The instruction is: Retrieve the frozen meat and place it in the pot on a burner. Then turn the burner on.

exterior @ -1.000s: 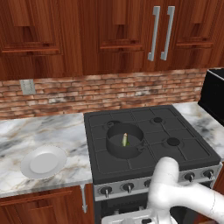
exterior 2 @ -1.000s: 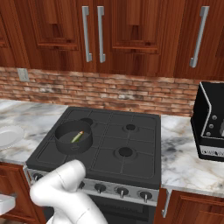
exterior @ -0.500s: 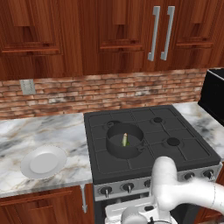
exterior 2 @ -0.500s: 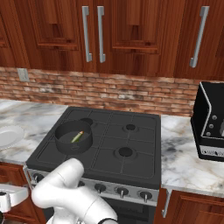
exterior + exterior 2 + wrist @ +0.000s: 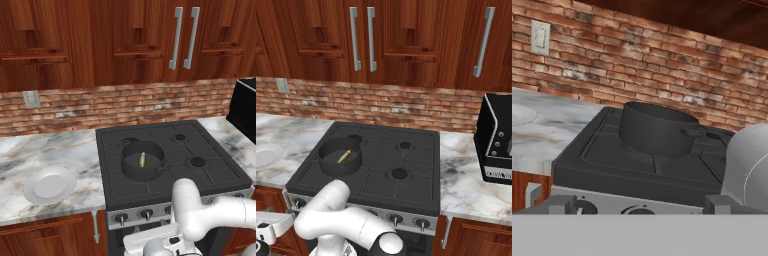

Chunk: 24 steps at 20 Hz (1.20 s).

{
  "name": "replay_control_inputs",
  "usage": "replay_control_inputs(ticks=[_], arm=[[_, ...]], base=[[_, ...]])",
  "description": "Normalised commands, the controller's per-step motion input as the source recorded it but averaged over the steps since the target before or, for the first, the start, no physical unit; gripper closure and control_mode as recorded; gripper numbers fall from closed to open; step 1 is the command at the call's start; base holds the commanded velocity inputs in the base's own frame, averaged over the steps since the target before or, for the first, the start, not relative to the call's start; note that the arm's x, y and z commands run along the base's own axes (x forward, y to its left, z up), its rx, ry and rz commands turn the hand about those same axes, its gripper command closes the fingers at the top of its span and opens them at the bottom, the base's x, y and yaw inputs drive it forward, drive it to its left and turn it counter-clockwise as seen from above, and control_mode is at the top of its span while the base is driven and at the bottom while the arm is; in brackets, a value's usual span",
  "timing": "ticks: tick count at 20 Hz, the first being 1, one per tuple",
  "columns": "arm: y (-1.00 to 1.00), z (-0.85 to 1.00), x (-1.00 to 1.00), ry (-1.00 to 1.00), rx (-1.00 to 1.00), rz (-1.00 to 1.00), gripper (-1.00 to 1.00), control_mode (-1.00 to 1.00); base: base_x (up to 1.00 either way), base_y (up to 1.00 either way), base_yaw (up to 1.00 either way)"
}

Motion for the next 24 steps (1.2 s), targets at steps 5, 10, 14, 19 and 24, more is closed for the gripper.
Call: replay_control_inputs(ticks=[5, 10, 14, 19, 24], arm=[[0.0, -0.04, 0.01, -0.01, 0.04, 0.0, -1.0, -1.0], [0.08, -0.05, 0.04, 0.0, 0.11, -0.05, -1.0, -1.0], [0.13, -0.14, 0.0, 0.0, 0.09, 0.0, -1.0, -1.0], [0.1, -0.14, 0.0, 0.0, 0.03, 0.0, -1.0, -1.0], [0.0, -0.16, 0.07, 0.0, 0.0, 0.0, -1.0, -1.0]], base=[[0.0, 0.0, 0.0], [0.0, 0.0, 0.0], [0.0, 0.0, 0.0], [0.0, 0.0, 0.0], [0.0, 0.0, 0.0]])
